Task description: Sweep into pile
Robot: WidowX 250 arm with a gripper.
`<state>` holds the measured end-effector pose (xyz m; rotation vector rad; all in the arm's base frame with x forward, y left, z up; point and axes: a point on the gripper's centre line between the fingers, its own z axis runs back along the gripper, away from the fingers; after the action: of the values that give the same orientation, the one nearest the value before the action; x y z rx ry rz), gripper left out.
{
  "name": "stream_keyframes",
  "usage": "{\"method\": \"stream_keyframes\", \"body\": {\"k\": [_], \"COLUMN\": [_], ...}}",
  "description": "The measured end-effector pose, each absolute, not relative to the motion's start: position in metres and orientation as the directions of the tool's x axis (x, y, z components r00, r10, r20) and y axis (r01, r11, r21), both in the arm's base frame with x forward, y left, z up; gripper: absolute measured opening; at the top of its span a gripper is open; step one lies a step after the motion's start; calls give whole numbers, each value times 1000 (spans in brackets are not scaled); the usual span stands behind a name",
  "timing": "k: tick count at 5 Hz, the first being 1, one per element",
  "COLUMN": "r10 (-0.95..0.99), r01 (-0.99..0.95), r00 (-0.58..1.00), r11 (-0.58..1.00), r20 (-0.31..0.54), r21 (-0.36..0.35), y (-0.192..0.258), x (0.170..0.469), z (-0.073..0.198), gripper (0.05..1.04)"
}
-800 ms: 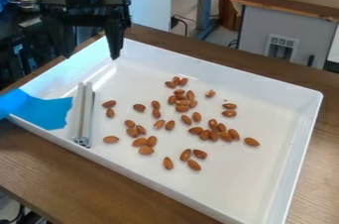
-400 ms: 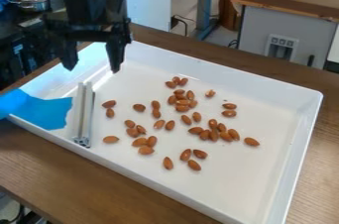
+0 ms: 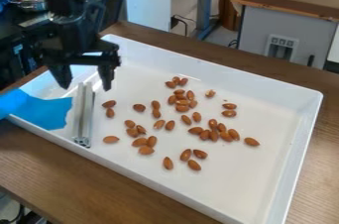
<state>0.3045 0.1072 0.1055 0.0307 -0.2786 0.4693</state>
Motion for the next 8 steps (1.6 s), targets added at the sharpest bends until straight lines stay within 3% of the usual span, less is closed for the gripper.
{"method": "stream_keyframes", "body": {"k": [2,5,6,8], "r10": [512,525,551,582], "r01": [-525,-539,-563,-591], "r00": [799,800,791,776], "r11": [850,842,826,806], "r20": [316,290,266,244], "r21": [-50,-39,-34,-42], "y": [118,106,104,97], "x": [301,293,292,295], "z": [92,68,62,63], "gripper": [999,999,951,385]}}
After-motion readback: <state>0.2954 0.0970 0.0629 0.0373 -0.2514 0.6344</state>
